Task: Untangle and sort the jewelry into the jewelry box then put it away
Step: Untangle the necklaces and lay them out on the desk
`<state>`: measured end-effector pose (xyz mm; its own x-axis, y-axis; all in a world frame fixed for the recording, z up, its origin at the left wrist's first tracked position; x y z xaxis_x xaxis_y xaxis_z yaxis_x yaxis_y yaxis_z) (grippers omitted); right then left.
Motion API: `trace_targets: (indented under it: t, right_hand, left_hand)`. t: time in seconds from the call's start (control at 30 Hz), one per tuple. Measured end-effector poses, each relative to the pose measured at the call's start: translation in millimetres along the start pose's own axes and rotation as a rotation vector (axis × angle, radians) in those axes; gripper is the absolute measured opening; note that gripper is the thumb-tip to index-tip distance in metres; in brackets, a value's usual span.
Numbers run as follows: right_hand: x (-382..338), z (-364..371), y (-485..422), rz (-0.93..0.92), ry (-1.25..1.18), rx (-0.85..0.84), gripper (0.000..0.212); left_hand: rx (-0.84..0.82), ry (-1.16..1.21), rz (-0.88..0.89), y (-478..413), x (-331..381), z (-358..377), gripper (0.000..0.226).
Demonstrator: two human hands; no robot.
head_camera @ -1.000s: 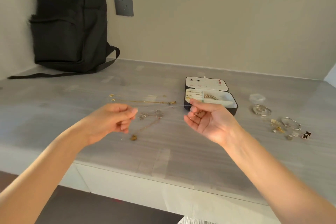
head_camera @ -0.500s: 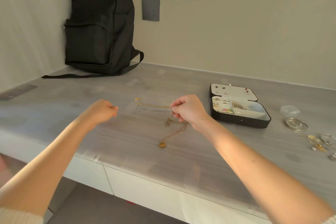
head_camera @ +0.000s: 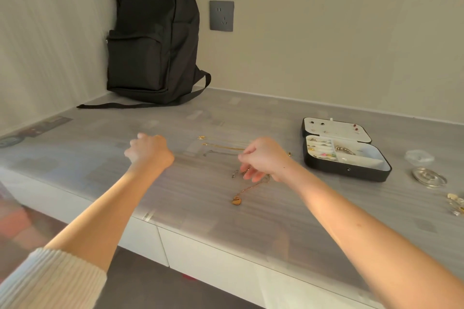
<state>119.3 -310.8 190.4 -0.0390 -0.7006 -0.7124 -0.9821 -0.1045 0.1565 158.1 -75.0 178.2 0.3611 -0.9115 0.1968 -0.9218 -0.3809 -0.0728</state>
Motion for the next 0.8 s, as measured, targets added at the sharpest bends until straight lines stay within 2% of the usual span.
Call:
trace_targets:
  t: [0.1,0.17,0.23,0.3,0.4,0.6,0.8]
  right_hand:
    - [9.7,-19.4,5.9,-0.017,0.041,0.050,0.016]
    - [19.3,-33.7,9.1,-0.046,0.189,0.145,0.018]
    - [28.5,-43.3,10.9,-0.058,0.364,0.239,0.018]
    - [37.3,-42.9,11.5,-0.035,0.446,0.256,0.011]
    - [44.3,-32.1,10.9,-0.011,0.480,0.215,0.017]
    - [49.7,-29.0,7.6,0.035,0.432,0.243,0.023]
    - [66.6,-40.5,20.0,0.016,0.306,0.301,0.014]
  left_hand:
    - [0.122,-0.071,0.065,9.0,11.0,-10.3,0.035]
    - [0.173,-0.012,0.181,17.9,24.5,-14.1,0.026]
    - [0.116,0.149,0.334,33.5,43.0,-13.9,0.019]
    - [-0.024,0.290,0.470,56.5,64.3,-9.8,0.018]
    - [-0.141,0.374,0.607,82.5,92.7,0.7,0.014]
    - [-0.145,0.307,0.719,89.3,127.1,21.4,0.022]
    - [-0.177,0.296,0.778,90.4,145.8,30.5,0.018]
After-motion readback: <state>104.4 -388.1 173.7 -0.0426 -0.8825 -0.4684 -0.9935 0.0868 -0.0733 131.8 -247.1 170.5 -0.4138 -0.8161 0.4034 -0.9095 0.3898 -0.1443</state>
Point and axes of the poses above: each hand's wrist, its own y-axis away from the middle knuckle, its own z-axis out of the palm, x = y × z, the point moved 4 cm from there along -y, towards the middle knuckle, and after that the axes turned 7 degrees about y, right-handed, at the moved point
